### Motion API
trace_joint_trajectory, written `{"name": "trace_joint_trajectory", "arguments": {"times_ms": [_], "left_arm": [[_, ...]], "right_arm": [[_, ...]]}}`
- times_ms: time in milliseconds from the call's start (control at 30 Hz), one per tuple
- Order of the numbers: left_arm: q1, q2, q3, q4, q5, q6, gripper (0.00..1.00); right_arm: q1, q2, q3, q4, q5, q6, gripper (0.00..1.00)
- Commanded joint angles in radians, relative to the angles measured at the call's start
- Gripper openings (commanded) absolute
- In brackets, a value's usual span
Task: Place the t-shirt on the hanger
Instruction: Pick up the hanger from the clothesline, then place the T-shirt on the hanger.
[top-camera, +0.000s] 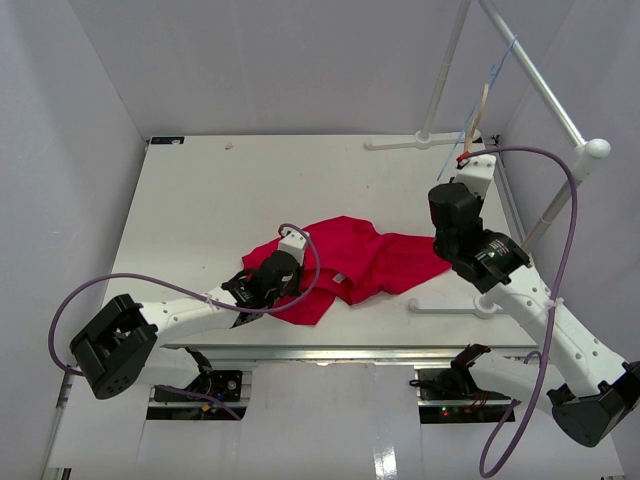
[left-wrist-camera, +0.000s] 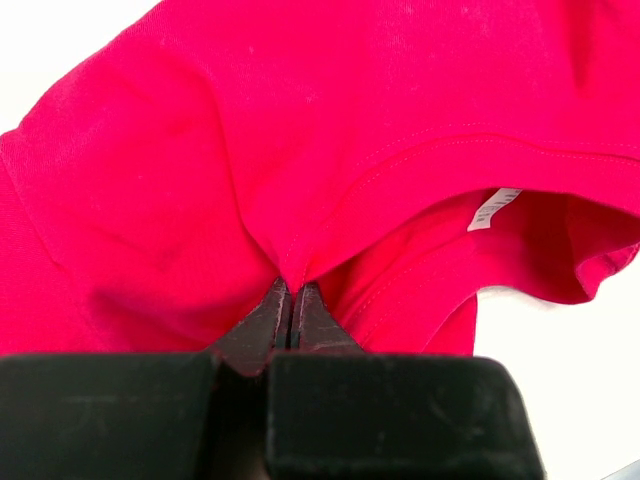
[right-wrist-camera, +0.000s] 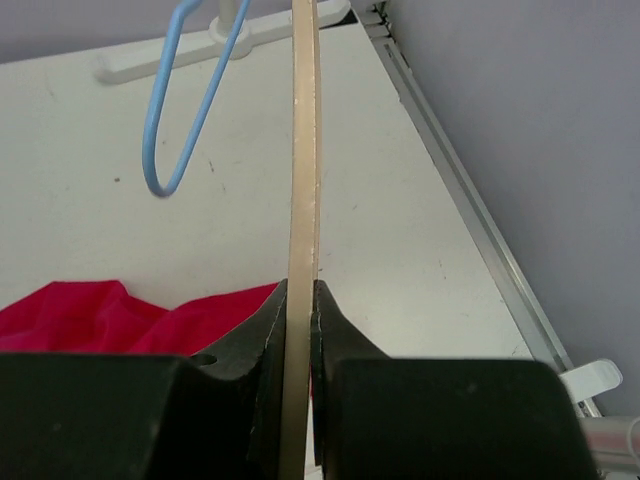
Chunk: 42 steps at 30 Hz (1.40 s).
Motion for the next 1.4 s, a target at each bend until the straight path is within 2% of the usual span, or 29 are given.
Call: {"name": "trace_joint_trajectory", "arguments": {"times_ms": [0, 133, 300, 533, 733, 933, 1100, 1367], "left_arm": [[-0.004, 0.006, 0.027, 0.003, -0.026, -0.008, 0.00], [-0.004, 0.023, 0.033, 0.000, -0.027, -0.018, 0.00], [-0.004, 0.034, 0.044, -0.015, -0.008, -0.040, 0.00], [-0.003, -0.033, 0.039, 0.008, 0.142, -0.121, 0.00], [0.043, 0.022, 0.202, -0.167, 0.150, -0.149, 0.00], [0.117, 0.047, 0.333, -0.242, 0.210, -0.188, 0.00], [0.197, 0.059, 0.406, -0.311, 0.273, -0.187, 0.00], [0.263, 0.066, 0.493, -0.366, 0.299, -0.167, 0.00]], "right_arm": [[0.026, -0.044, -0.069, -0.025, -0.053, 0.062, 0.08], [0.042, -0.059, -0.127, -0.021, -0.138, 0.053, 0.08], [0.051, -0.108, -0.164, -0.018, -0.317, 0.015, 0.08], [0.055, -0.214, -0.221, 0.045, -0.632, -0.113, 0.08], [0.056, -0.399, -0.311, 0.125, -0.744, -0.180, 0.08], [0.055, -0.579, -0.387, 0.158, -0.844, -0.206, 0.08], [0.055, -0.699, -0.361, 0.077, -0.889, -0.203, 0.08], [0.055, -0.704, -0.296, -0.109, -1.025, -0.138, 0.08]]}}
